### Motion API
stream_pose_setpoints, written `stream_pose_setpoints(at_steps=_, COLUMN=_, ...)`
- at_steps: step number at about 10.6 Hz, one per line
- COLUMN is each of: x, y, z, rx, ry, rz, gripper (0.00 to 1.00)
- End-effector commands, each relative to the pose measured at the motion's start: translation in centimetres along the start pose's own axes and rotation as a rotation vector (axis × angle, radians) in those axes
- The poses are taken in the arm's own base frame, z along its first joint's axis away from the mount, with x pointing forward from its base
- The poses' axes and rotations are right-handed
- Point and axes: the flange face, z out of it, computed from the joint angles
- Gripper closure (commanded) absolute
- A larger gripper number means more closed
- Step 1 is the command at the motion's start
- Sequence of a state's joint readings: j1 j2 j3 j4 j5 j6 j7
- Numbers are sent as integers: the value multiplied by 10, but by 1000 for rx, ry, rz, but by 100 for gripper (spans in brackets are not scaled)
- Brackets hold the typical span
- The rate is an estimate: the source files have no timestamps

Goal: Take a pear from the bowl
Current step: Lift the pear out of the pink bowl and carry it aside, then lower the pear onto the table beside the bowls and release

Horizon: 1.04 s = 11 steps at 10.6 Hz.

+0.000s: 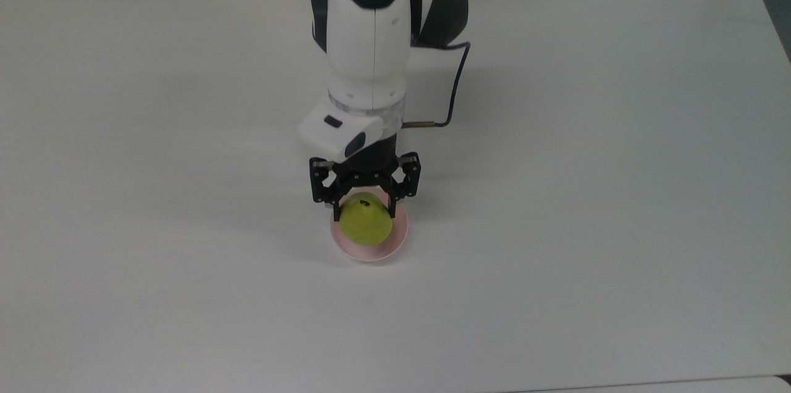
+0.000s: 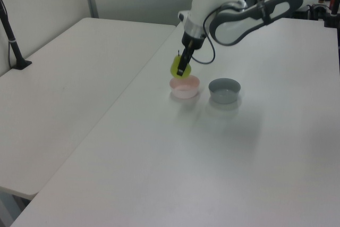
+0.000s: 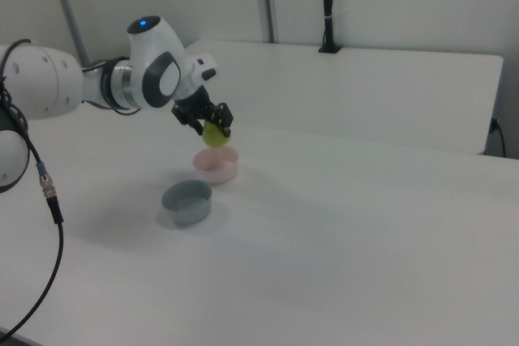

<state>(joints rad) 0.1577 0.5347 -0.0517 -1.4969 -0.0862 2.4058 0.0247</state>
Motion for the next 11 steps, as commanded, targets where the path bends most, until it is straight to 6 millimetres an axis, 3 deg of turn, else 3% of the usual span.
stream_pose_setpoints(at_steps=1, x=6, y=9, z=-49, rx=-7, ry=-9, rz=58, gripper=54)
stream_pose_setpoints(at_steps=2, x=8, y=17, z=-54, rx=-15, ry=-14, rz=69, gripper=54)
stream_pose_setpoints(at_steps=4, x=4, y=62, z=-48, rx=-43, ry=-19, rz=112, gripper=54)
stream_pose_setpoints(at_steps=5, x=-1, y=93, z=-41, rx=-64, ry=-22, rz=141, gripper=54)
stream_pose_setpoints(at_steps=7, x=-8, y=134, z=-20, rx=-88, ry=2, rz=181, gripper=53)
stream_pose_setpoints(at_steps=9, x=-17, y=157, z=9, rx=-101, ry=7, rz=197, gripper=53)
stream_pose_setpoints(at_steps=11, x=-25, y=165, z=32, rx=-114, ry=-3, rz=193, gripper=52)
